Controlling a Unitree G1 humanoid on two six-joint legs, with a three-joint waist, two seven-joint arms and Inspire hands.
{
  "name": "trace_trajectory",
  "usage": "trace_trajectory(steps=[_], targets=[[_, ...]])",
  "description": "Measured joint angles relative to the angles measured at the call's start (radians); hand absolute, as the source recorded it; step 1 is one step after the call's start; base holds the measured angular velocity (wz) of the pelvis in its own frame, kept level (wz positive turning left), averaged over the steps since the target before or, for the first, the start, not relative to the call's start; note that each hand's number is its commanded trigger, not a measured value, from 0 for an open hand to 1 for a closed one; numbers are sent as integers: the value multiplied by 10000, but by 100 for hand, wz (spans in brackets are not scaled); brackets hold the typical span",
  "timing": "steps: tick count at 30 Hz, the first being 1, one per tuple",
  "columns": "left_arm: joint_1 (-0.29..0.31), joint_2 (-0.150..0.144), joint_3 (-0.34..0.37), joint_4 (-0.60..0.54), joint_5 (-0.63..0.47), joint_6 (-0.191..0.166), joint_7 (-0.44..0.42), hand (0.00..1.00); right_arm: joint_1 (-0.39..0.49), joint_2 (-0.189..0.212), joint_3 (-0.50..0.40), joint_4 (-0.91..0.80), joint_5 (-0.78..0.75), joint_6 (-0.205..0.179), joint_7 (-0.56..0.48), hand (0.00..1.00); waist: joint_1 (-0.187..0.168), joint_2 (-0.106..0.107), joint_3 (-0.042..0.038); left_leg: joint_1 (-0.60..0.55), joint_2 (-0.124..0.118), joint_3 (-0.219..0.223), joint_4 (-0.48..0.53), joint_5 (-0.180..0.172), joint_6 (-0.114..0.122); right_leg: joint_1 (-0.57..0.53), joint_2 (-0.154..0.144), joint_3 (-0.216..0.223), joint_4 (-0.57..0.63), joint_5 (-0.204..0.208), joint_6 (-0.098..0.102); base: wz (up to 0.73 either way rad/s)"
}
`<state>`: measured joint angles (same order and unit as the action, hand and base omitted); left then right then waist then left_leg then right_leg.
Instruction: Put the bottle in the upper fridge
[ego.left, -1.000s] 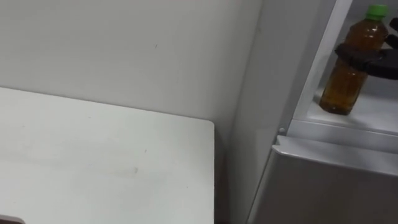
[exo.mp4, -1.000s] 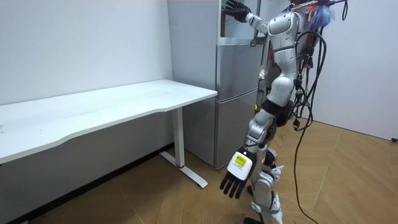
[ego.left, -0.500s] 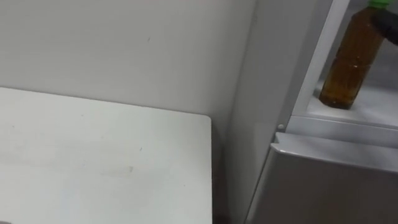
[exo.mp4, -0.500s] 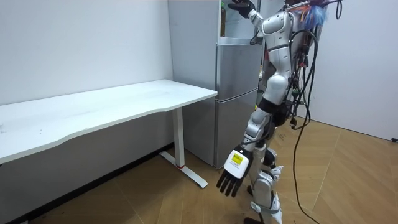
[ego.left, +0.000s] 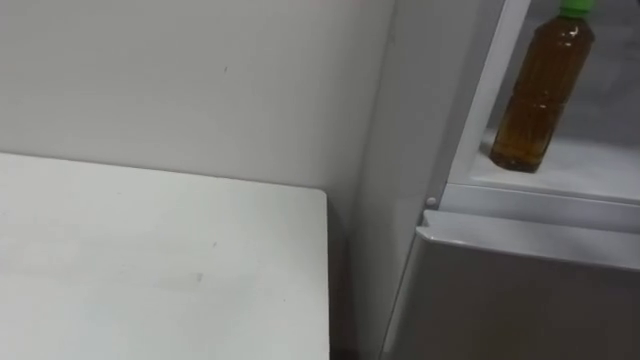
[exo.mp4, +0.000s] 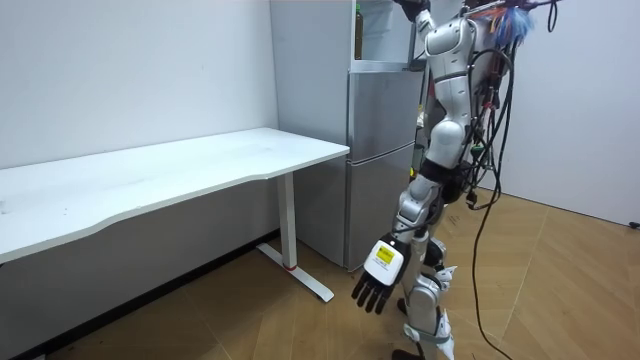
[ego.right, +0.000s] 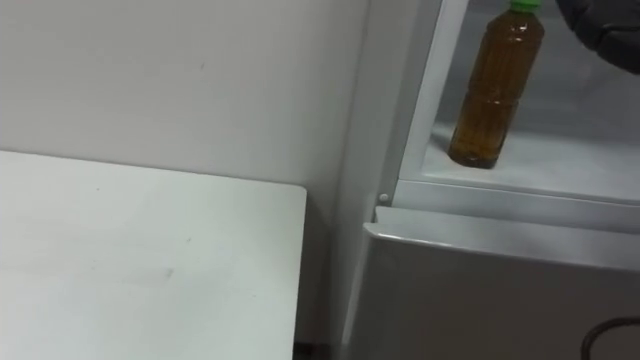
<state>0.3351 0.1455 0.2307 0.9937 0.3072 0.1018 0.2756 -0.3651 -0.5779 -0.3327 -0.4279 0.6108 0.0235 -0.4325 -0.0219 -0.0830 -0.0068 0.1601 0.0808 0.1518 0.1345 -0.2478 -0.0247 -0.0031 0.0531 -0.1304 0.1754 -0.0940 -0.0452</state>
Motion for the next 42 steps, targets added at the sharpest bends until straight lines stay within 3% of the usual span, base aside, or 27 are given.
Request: trace_trajectory(steps=[5,10,13,19,30,34,39,42], targets=[[-26,-44,0,177,17,-218,1,0,339,255,-100,-679,21,-488,97,0,-14,47,-1,6,3,175,-5,-22,2,-93,27,85,55,7,-10,-10],[-30,-90,-24,291,-18,-334,61,0,470,458,-152,-712,31,-702,251,0,-36,74,4,29,0,298,-14,-27,11,-146,36,180,109,7,-10,-7],[-28,-136,-147,450,-129,-442,178,0,1032,798,-145,-1034,227,-948,445,0,-26,110,-2,51,6,301,-11,-29,8,-121,38,183,107,7,-10,0],[-34,-211,-201,490,-70,-469,210,0,1846,1503,-152,-1503,1811,-973,1380,0,-66,284,-36,57,-12,296,-1,-33,14,-121,16,199,131,7,-10,0],[-36,-215,-175,519,-94,-746,176,0,2531,1665,-153,-1686,6006,-996,3211,0,12,437,-42,72,-18,350,12,-36,11,-139,23,234,135,5,-13,-1],[-86,-214,-220,762,-123,-781,118,0,3047,2303,3,-1689,7413,-998,4115,0,56,462,-52,73,-24,357,18,-35,12,-125,10,229,128,6,-12,0],[-148,-224,-504,923,-119,-785,111,0,3198,2702,602,-1426,7726,-998,5134,0,159,464,-56,73,-27,363,19,-35,13,-134,17,281,129,5,-11,-1],[-289,-250,-592,931,-116,-800,-42,0,3580,2802,894,-1117,7800,-988,5775,0,471,467,-55,70,-41,400,19,-39,17,-166,24,291,138,6,-11,-3]])
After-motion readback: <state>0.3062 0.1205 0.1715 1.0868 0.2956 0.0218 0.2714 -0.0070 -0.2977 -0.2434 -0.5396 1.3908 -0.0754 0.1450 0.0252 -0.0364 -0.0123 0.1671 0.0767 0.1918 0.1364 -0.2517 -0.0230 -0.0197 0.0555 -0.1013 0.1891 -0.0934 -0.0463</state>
